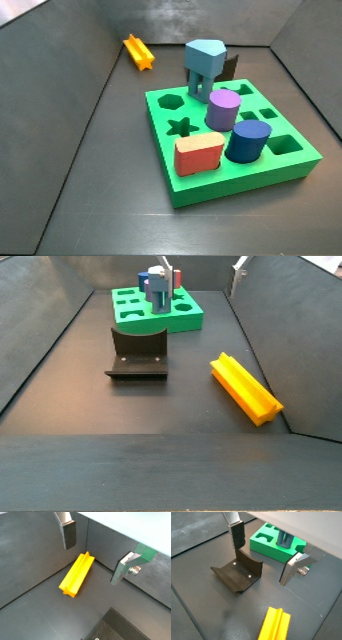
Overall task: Pick up the star object. Move up. Place the star object on the fixture. Regrasp the star object. Move to above the board. Insert the star object.
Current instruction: Pick up the star object.
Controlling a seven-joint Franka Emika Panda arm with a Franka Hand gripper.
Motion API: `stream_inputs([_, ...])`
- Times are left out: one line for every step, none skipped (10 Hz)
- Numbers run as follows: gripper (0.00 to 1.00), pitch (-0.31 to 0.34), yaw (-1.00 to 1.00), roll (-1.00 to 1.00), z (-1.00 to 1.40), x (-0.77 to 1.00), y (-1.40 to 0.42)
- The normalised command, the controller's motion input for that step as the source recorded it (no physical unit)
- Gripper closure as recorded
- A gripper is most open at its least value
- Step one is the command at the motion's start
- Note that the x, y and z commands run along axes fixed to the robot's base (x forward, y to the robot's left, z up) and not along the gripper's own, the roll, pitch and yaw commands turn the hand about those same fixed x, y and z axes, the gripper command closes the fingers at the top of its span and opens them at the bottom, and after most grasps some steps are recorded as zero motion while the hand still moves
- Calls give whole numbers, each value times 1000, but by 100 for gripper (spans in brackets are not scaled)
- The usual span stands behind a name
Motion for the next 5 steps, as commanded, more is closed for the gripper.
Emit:
stream_inputs([0,-33,-97,0,-229,-223,86])
stream_inputs([0,-131,349,0,-929,-186,54])
stream_inputs([0,-134,517,0,-974,-306,171])
stream_inputs([0,-91,591,0,-1000,-246,177])
stream_inputs([0,-81,549,7,-1000,-257,134])
